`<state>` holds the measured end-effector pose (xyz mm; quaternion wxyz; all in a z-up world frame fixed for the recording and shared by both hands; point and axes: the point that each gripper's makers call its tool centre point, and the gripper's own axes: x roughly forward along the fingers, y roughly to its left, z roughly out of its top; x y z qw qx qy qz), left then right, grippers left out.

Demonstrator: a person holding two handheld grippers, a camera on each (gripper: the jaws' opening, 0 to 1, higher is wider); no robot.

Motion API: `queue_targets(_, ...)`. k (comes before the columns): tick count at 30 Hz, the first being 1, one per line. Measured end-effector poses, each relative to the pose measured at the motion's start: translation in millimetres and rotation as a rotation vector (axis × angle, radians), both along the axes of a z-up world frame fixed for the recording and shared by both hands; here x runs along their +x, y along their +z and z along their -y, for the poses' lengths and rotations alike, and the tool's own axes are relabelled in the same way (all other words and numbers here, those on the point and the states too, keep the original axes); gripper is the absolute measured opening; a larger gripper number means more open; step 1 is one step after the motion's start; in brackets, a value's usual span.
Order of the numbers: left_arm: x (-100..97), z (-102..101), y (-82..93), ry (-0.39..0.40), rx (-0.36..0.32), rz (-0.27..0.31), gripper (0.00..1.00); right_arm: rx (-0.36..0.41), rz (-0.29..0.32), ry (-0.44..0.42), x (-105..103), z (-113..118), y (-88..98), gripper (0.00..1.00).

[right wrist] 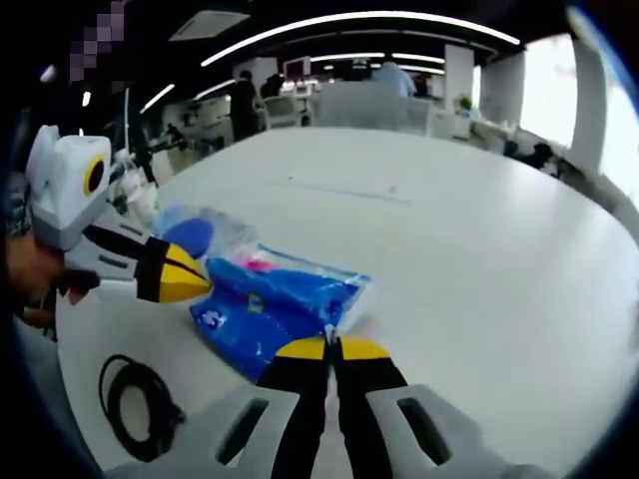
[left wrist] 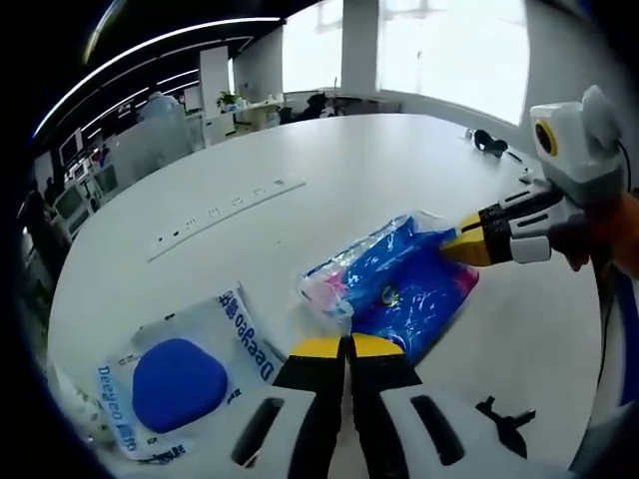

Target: Arrange the tabletop items into an orderly group along one side of the table until the central work area is clear of visible clutter.

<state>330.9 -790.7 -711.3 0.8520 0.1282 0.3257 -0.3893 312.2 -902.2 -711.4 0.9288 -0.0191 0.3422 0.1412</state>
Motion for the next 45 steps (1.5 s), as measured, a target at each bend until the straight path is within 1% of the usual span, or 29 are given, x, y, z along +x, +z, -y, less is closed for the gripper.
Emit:
queue_targets(11,4.7,0,-6.6,-0.007,0.012,-0.004,0.01,0.004,-0.016,0.004,5,0,-8.6,0.00)
queue_targets(17,3.1,1,-11.8,-0.006,0.016,-0.021,0.01,0.005,-0.027,0.001,5,0,-15.1,0.00)
queue_targets(24,7.2,1,-12.5,-0.001,0.010,-0.024,0.02,0.013,-0.027,-0.006,8,0,-17.0,0.00)
queue_targets(37,18.2,1,-13.4,0.011,0.030,-0.014,0.03,0.011,-0.026,-0.003,19,-2,-19.8,0.00)
queue_targets(45,20.6,2,-11.2,0.020,0.033,-0.012,0.06,0.004,-0.027,0.002,24,-2,-19.9,0.00)
